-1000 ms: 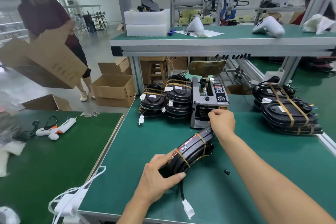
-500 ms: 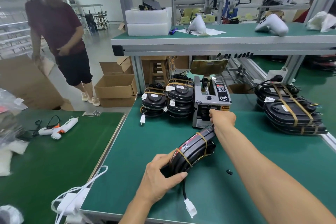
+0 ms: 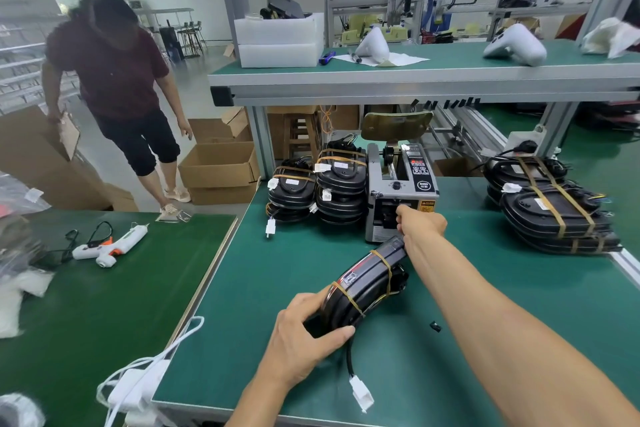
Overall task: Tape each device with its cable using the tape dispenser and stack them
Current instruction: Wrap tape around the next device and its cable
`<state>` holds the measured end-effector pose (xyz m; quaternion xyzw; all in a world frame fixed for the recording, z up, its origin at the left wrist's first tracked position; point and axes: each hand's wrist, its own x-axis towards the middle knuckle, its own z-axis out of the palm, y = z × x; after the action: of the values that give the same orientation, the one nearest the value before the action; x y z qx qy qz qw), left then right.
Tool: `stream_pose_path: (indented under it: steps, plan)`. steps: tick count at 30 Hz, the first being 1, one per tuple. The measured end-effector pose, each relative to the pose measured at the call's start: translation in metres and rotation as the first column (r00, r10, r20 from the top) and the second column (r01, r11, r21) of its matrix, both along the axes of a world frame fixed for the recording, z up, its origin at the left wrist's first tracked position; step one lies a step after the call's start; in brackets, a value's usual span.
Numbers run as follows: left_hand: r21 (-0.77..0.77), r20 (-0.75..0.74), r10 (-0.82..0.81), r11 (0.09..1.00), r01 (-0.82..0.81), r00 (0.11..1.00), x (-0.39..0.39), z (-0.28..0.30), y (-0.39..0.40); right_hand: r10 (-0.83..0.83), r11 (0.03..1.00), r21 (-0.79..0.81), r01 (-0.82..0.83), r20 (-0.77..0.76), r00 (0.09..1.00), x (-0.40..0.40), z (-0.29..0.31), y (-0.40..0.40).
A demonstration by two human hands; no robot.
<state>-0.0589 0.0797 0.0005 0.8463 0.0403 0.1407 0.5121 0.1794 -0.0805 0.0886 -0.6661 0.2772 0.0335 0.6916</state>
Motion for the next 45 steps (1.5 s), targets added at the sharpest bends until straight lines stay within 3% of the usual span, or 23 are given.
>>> stream_pose_path:
  steps: [7, 13, 18, 26, 45]
  plan:
    - [0.01, 0.003, -0.006, 1.0, 0.006, 1.0, -0.001, 0.002, 0.0, 0.061, 0.995, -0.076, -0.06, 0.014, 0.998, -0.013, -0.001, -0.013]
    - [0.011, 0.001, -0.008, 1.0, 0.008, 1.0, 0.001, 0.0, 0.0, 0.36, 0.903, 0.21, -0.376, 0.113, 0.926, -0.057, 0.002, -0.055]
    - [0.011, 0.004, -0.017, 1.0, 0.017, 1.0, 0.0, 0.001, 0.0, 0.506, 0.846, 0.073, -0.528, 0.205, 0.838, -0.083, 0.014, -0.065]
    - [0.014, 0.002, -0.013, 1.0, 0.013, 1.0, -0.001, 0.002, -0.001, 0.534, 0.843, -0.1, -0.529, 0.276, 0.799, -0.088, 0.008, -0.066]
    - [-0.005, 0.01, -0.019, 1.0, 0.019, 1.0, -0.001, 0.002, 0.0, 0.526, 0.85, -0.185, -0.493, 0.287, 0.8, -0.09, 0.006, -0.064]
